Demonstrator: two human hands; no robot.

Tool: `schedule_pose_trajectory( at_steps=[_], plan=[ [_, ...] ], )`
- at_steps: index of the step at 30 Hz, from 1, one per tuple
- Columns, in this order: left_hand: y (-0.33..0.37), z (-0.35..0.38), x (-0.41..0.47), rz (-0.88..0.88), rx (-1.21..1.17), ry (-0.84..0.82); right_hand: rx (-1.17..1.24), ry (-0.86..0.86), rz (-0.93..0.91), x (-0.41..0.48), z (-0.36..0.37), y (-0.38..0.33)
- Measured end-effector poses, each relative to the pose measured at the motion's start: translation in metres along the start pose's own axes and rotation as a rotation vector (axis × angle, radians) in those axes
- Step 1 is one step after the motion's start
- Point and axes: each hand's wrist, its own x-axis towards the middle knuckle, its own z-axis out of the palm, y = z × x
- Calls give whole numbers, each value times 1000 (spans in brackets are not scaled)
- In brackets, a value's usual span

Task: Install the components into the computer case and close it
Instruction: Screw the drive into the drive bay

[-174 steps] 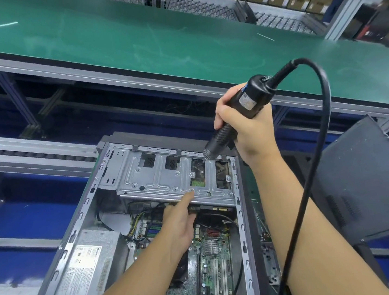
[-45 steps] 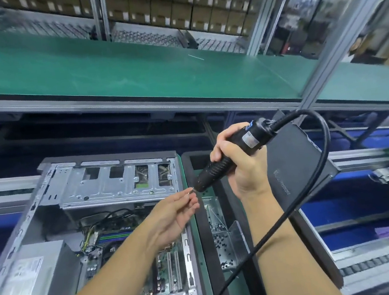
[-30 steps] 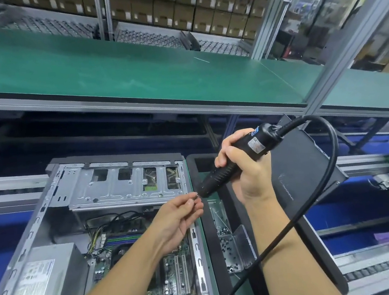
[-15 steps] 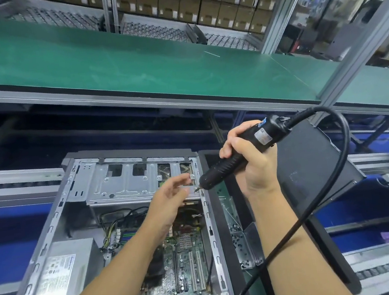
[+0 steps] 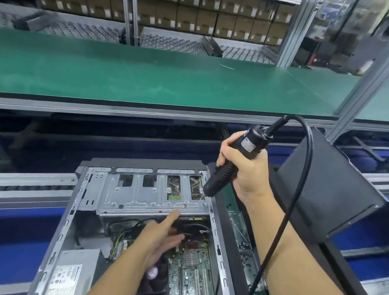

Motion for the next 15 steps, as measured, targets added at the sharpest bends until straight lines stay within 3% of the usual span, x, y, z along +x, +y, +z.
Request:
schedule_pose_trajectory(
  at_steps=[4,8,15],
  plan=[
    [-6,11,9,4,36,66,-34,6,22,2,-5,6],
    [-3,16,13,-82,-240,-40,-48,2,27,3,-9,11],
    [-3,26,27,-70,-317,49,-53,-12,58,7,-9,17]
  ],
)
